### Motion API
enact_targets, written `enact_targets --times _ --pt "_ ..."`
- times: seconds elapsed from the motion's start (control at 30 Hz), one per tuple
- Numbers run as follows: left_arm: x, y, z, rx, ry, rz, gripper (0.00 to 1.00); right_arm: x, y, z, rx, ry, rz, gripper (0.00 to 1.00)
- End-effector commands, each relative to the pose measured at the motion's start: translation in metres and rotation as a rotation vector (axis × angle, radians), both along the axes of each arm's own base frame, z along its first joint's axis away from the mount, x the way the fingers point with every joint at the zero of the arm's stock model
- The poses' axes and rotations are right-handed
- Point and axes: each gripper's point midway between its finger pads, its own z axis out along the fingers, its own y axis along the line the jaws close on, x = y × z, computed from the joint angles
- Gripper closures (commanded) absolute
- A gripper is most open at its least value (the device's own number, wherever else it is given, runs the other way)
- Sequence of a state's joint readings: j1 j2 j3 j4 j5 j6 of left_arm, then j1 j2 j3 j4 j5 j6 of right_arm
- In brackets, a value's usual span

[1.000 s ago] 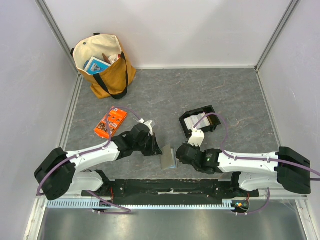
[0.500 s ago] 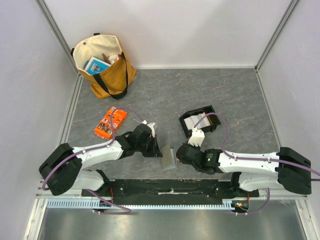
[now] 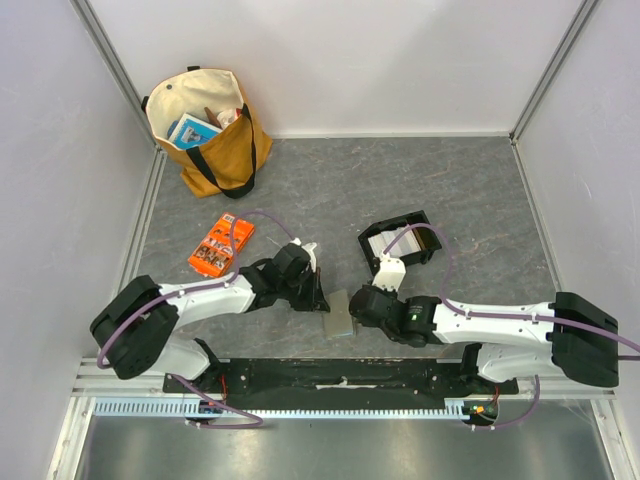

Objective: Put the credit cards into the card holder
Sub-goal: Close the card holder at the center of the board.

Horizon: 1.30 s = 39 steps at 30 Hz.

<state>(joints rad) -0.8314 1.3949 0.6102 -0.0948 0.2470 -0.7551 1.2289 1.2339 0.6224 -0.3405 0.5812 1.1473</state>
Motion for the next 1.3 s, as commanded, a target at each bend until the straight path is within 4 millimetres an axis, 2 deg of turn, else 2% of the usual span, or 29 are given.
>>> enact_targets --times 0.0,0.47,0.67,0.9,1.0,1.07,1.13,1.17,1.27 --pt "0.008 -0.016 0.012 -0.046 -0.045 -0.063 0.98 0.006 0.012 0.015 0.025 -0.030 0.002 1.00" --pt "-0.002 -0.013 -0.015 0.002 0.003 -0.088 0.98 0.003 0.017 0.015 0.029 -0.022 0.039 1.00" --pt "-0.007 -0.011 -0.023 0.023 0.019 -0.095 0.98 -0.005 0.042 0.004 0.026 0.024 0.148 0.99" --pt "-0.007 -0.009 -0.026 0.030 0.016 -0.073 0.98 0.000 0.058 0.002 0.035 0.027 0.145 0.97" --pt "-0.006 -0.010 -0.026 0.025 0.015 -0.064 0.98 -0.003 0.057 -0.002 0.019 0.047 0.148 0.89" --pt "-0.007 -0.009 -0.027 0.025 0.021 -0.058 0.98 0.000 0.049 0.006 0.017 0.029 0.127 0.83" --pt "-0.007 -0.011 -0.027 0.007 0.014 -0.057 0.98 0.004 0.045 0.024 0.048 -0.008 0.134 0.64" --pt "-0.007 -0.010 -0.028 0.008 0.013 -0.056 0.98 0.007 0.044 0.034 0.065 -0.032 0.137 0.57" --pt "-0.008 -0.007 -0.028 0.009 0.021 -0.038 0.98 0.015 0.038 0.070 0.116 -0.093 0.142 0.52"
